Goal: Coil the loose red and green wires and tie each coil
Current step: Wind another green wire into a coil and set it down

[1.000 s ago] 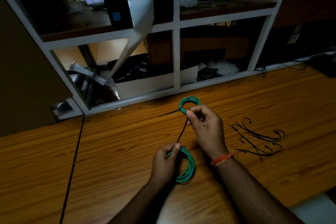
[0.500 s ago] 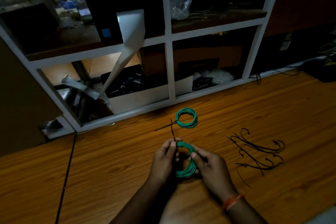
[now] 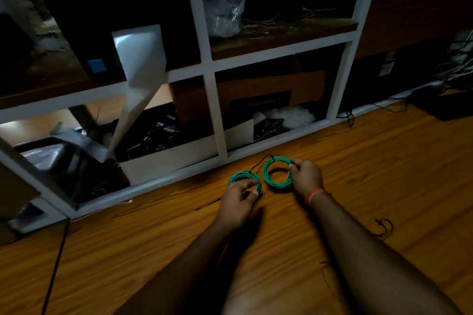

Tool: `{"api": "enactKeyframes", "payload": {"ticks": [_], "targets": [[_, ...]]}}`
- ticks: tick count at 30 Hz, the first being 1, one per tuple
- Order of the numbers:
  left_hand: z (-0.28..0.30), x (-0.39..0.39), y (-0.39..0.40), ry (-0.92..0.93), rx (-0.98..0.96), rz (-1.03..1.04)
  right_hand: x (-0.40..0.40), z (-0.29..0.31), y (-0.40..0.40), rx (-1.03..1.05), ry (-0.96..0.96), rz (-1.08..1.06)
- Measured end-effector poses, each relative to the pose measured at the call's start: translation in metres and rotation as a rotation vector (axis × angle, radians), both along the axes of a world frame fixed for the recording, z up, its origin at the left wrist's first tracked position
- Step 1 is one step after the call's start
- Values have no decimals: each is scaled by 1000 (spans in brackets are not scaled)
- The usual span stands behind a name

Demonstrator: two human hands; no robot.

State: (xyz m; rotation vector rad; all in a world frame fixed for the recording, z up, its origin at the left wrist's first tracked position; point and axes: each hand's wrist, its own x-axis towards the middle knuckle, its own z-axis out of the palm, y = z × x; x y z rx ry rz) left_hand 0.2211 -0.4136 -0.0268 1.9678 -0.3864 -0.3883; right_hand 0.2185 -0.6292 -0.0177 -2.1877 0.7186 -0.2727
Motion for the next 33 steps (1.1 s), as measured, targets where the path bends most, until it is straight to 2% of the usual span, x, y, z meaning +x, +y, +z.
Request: {"api": "enactKeyframes", "payload": {"ticks": [6,8,11,13,15,18,24,29,33], "targets": [[-20,2,10,5,39,20,31,-13,-8,-199,317,-105],[-21,0,12,-4,47,42,30,-18,-13,-169,263,-207],[-21,-1,16,-19,49,62,18,-36,-19,-22,-65,-299],[-19,-3,17,-29,58,64,12,-47,-20,-6,-194,-269],[-20,-4,18,-48,82,64,11,-54,-21,-37,-184,-173],[-21,-6,18,-73,95,80,15,-53,-17,-122,-62,-65],[-18,-11,23,-8,25,86,24,-35,-9,-357,254,-4],[-2,-20,41,18,-51,111,11,-28,-5,-422,227,13],[7,-26,68,-95,38,139,-6,-6,28,-427,51,32]]}}
